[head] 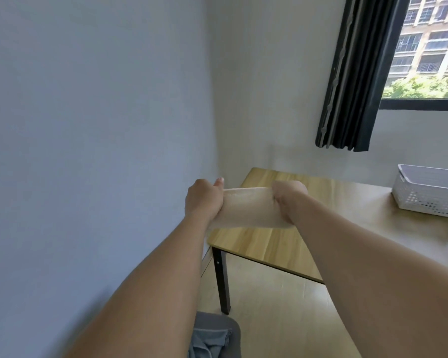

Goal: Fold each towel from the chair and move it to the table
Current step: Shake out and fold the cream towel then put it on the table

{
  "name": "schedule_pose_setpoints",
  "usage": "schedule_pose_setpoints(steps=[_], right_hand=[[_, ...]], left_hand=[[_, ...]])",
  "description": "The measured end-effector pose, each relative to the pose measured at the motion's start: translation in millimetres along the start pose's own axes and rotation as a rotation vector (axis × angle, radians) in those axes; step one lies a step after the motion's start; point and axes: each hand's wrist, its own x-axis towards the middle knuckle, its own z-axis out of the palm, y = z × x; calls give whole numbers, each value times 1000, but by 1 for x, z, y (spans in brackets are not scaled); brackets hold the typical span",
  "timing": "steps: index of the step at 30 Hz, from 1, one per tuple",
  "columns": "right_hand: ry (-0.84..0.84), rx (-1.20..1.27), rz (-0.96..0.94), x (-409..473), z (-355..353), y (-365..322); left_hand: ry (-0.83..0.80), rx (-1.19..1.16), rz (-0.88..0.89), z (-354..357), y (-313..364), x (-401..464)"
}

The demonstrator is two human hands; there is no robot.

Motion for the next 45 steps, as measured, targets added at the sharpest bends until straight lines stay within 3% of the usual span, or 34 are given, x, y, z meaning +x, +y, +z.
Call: schedule_pose_setpoints(steps=[10,20,34,45], right_hand=[[34,-55,-34,66,-86,0],[-12,-61,-66,164,-225,-3],[44,-12,46,307,-394,22],[-149,-110,13,430,-553,37]], left_hand=[[10,74,14,63,79,-5],[71,44,-86,187,189,-23],[16,169,-20,370,327,-13],[12,109,-123,516,432,-40]])
